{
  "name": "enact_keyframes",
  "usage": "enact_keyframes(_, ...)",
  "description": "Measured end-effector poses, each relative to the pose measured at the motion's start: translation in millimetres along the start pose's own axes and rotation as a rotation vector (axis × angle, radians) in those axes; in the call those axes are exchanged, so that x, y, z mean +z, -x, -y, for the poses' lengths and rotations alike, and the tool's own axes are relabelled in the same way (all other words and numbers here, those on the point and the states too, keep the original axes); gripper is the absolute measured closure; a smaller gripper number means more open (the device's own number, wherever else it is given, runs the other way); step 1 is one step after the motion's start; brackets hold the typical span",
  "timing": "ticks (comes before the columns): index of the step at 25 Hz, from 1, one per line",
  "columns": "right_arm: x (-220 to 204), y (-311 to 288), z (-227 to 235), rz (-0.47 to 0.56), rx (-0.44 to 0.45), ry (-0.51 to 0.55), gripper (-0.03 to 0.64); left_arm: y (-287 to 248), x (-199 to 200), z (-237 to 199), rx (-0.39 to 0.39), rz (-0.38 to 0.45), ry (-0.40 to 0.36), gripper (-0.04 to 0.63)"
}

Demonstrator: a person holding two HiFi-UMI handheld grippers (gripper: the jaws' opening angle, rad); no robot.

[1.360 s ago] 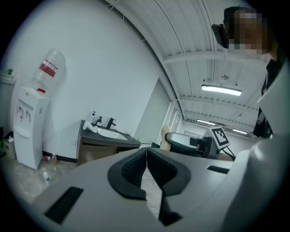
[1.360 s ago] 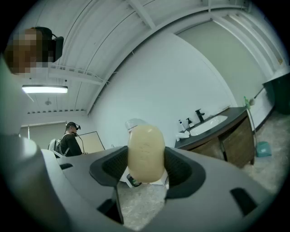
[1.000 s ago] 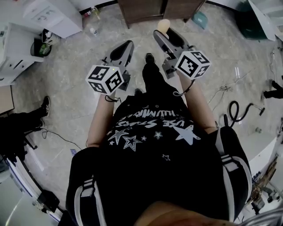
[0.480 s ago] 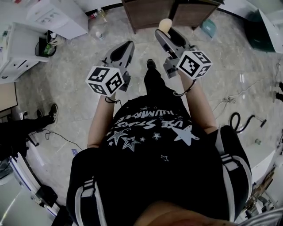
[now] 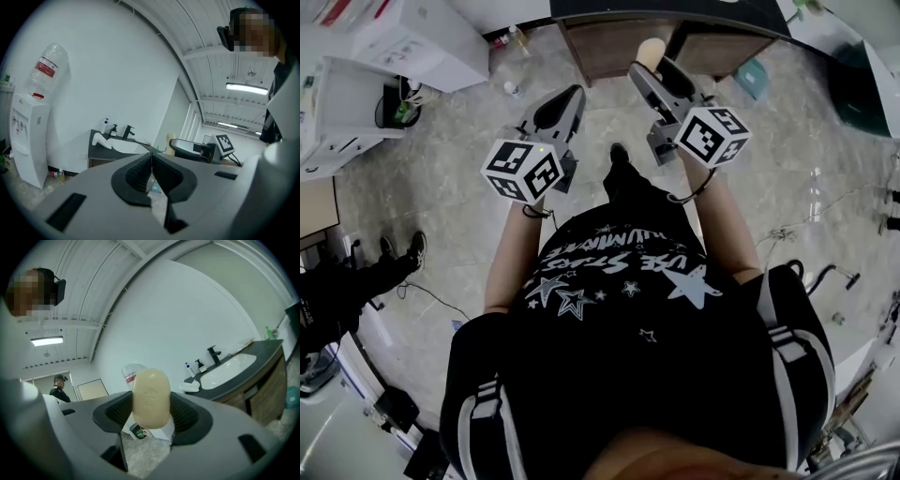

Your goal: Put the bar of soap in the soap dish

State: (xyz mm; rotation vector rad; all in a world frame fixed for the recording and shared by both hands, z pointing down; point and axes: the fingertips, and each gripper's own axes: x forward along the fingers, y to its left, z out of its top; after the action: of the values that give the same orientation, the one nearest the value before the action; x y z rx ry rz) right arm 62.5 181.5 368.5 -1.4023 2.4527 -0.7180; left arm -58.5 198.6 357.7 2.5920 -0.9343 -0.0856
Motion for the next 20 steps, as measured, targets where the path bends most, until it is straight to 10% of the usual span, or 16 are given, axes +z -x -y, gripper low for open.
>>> enact_keyframes(20,69.4,-100.3,121.7,-0.049,0.059,-0.023,0.364,-142.9,37.4,-63.9,0.1,0.0,-0.003,0.583)
